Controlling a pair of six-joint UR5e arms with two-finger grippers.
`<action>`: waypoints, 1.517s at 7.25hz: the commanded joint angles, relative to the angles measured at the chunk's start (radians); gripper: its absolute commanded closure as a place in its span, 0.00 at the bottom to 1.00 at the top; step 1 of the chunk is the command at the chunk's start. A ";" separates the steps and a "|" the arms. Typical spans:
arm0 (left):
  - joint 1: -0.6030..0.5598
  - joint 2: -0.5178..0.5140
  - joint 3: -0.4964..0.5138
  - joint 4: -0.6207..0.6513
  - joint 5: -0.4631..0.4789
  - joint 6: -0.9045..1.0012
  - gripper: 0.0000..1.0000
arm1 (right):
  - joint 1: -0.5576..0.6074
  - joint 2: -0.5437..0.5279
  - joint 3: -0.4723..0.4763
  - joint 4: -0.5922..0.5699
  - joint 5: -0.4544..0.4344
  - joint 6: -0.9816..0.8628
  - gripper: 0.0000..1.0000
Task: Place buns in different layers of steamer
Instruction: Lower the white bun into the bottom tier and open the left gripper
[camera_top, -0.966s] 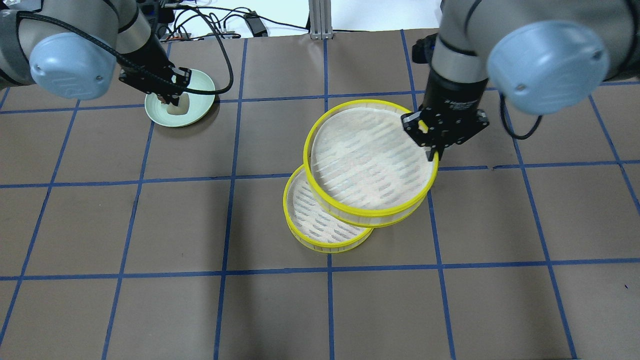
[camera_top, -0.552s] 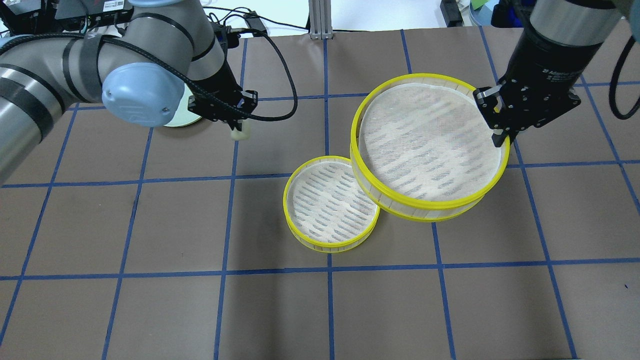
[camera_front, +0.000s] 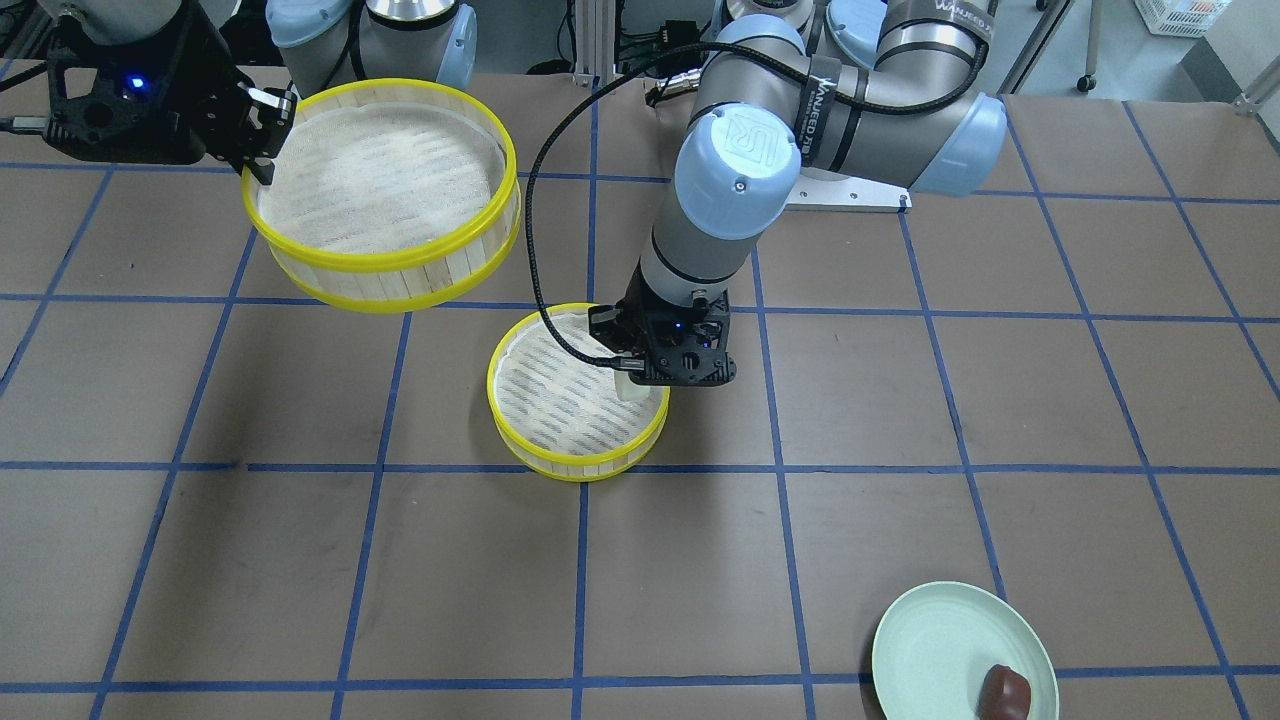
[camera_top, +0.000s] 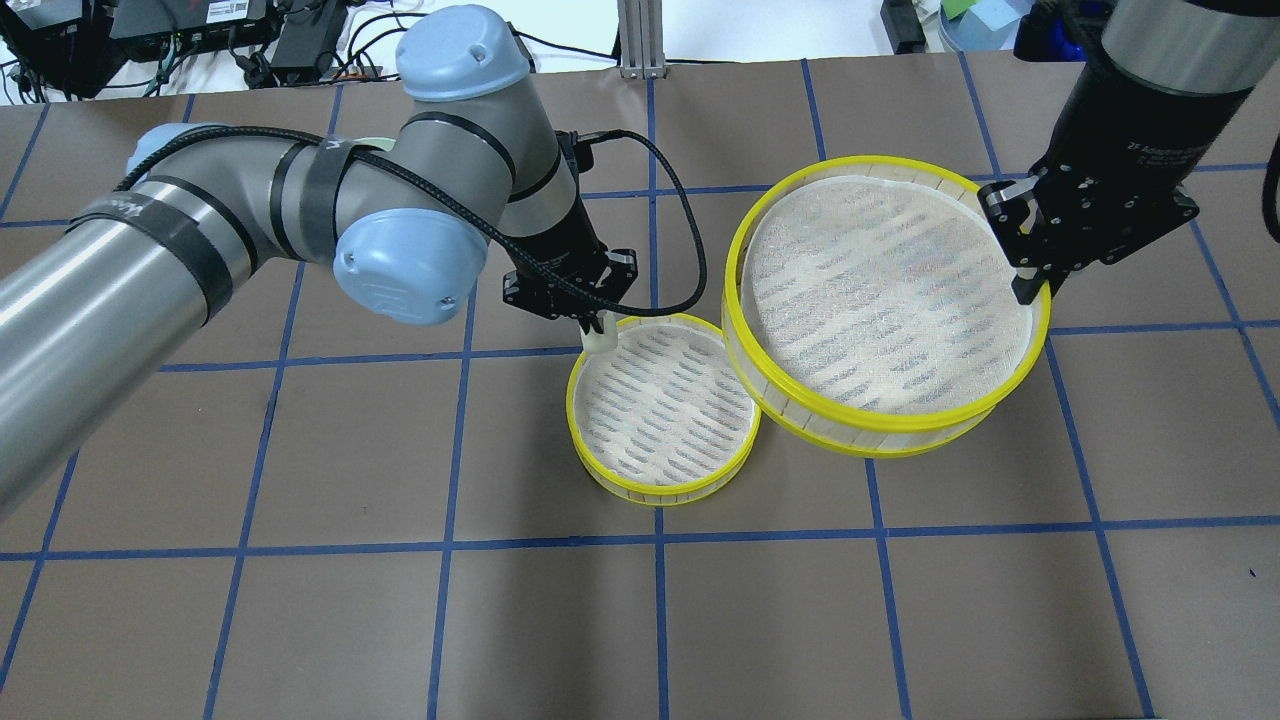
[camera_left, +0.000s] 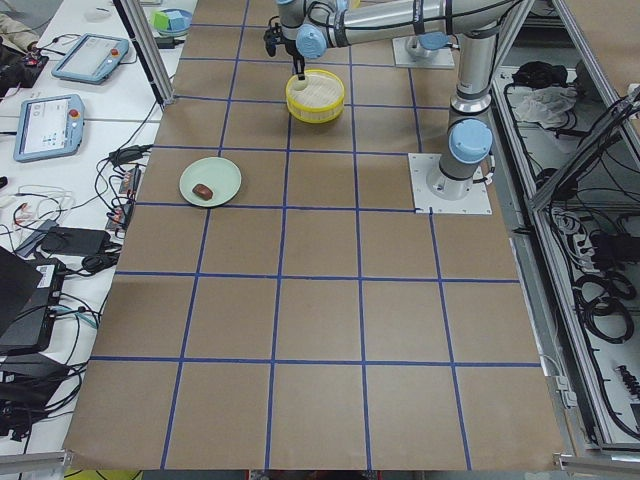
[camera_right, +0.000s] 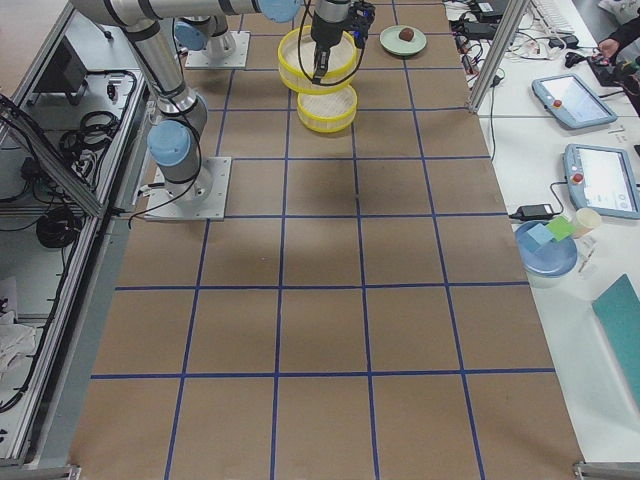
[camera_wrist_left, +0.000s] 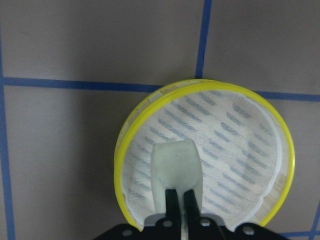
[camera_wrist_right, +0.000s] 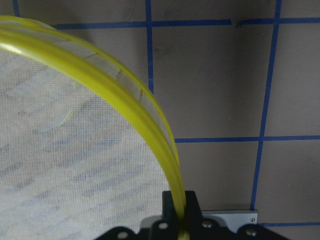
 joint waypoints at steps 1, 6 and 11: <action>-0.018 -0.013 -0.015 0.005 -0.064 -0.009 1.00 | -0.001 -0.003 0.000 0.004 -0.003 -0.004 1.00; -0.015 -0.008 -0.027 0.002 -0.044 -0.009 0.00 | -0.001 -0.003 0.002 0.004 -0.090 -0.018 1.00; 0.212 0.012 -0.002 0.008 0.057 0.087 0.00 | 0.019 0.006 0.006 -0.002 -0.028 0.051 1.00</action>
